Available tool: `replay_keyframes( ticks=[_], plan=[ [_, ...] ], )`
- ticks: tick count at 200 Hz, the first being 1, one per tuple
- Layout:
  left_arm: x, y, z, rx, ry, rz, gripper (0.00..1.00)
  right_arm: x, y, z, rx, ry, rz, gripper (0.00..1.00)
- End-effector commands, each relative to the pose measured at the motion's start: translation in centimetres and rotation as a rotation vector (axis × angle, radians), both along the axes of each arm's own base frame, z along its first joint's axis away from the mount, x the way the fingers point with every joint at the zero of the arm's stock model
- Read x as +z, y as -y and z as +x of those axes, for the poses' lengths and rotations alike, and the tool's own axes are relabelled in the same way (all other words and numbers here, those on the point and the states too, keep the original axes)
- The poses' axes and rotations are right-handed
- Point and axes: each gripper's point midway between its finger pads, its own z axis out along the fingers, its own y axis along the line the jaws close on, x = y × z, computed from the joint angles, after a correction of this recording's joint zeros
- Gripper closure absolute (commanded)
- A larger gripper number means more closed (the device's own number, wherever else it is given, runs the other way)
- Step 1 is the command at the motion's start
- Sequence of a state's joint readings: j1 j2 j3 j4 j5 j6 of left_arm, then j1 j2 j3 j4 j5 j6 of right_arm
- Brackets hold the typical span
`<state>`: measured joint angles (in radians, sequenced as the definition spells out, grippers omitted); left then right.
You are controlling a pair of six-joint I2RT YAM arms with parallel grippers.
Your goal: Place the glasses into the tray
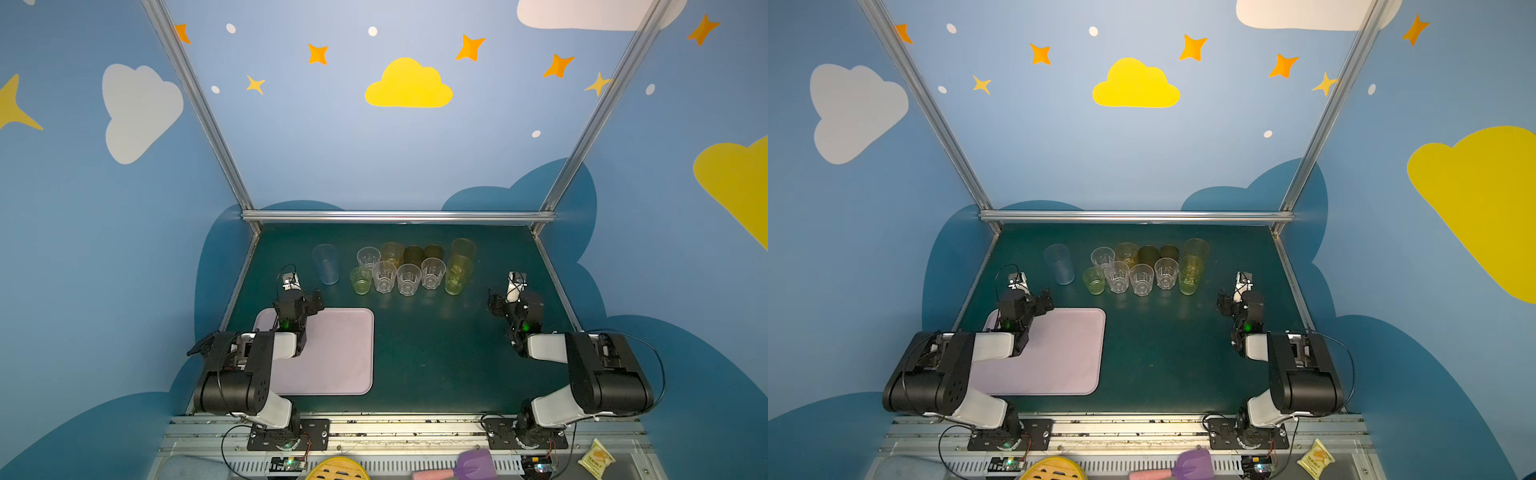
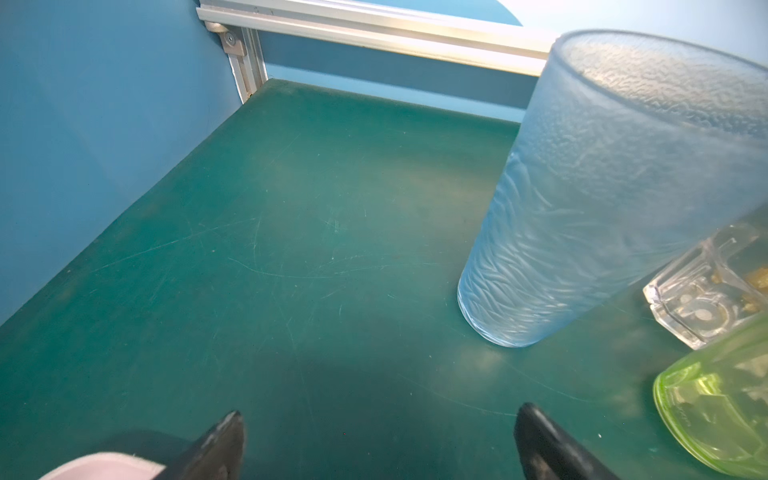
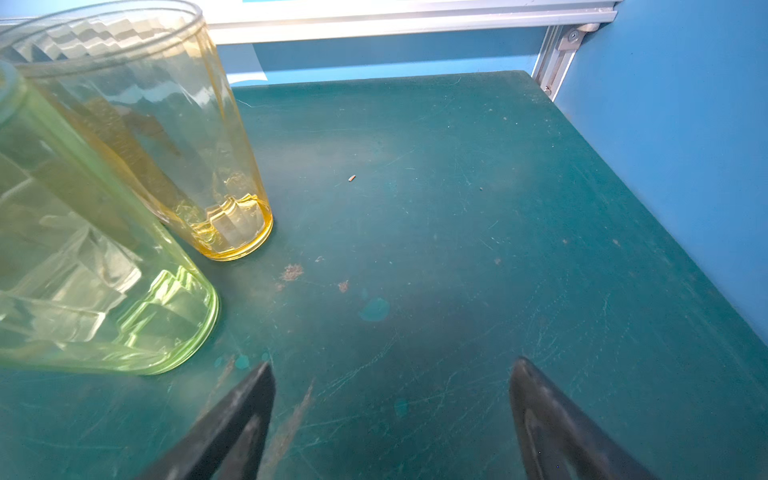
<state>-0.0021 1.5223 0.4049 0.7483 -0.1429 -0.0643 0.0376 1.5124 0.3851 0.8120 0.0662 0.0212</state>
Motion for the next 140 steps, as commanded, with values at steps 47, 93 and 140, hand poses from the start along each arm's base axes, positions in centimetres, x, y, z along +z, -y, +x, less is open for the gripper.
replay_keyframes(
  ticks=[47, 93, 140],
  plan=[
    [0.49, 0.01, 0.41, -0.001, 0.012, -0.007, 0.0, 0.48, -0.3, 0.35, 0.011, 0.021, -0.001, 0.13],
    [0.38, -0.03, 0.44, -0.003, 0.007, -0.012, 0.0, 0.45, -0.3, 0.33, 0.011, 0.02, 0.0, 0.13],
    [0.47, -0.04, 0.48, -0.003, 0.009, -0.012, 0.0, 0.41, -0.31, 0.34, 0.011, 0.019, -0.001, 0.13]
  ],
)
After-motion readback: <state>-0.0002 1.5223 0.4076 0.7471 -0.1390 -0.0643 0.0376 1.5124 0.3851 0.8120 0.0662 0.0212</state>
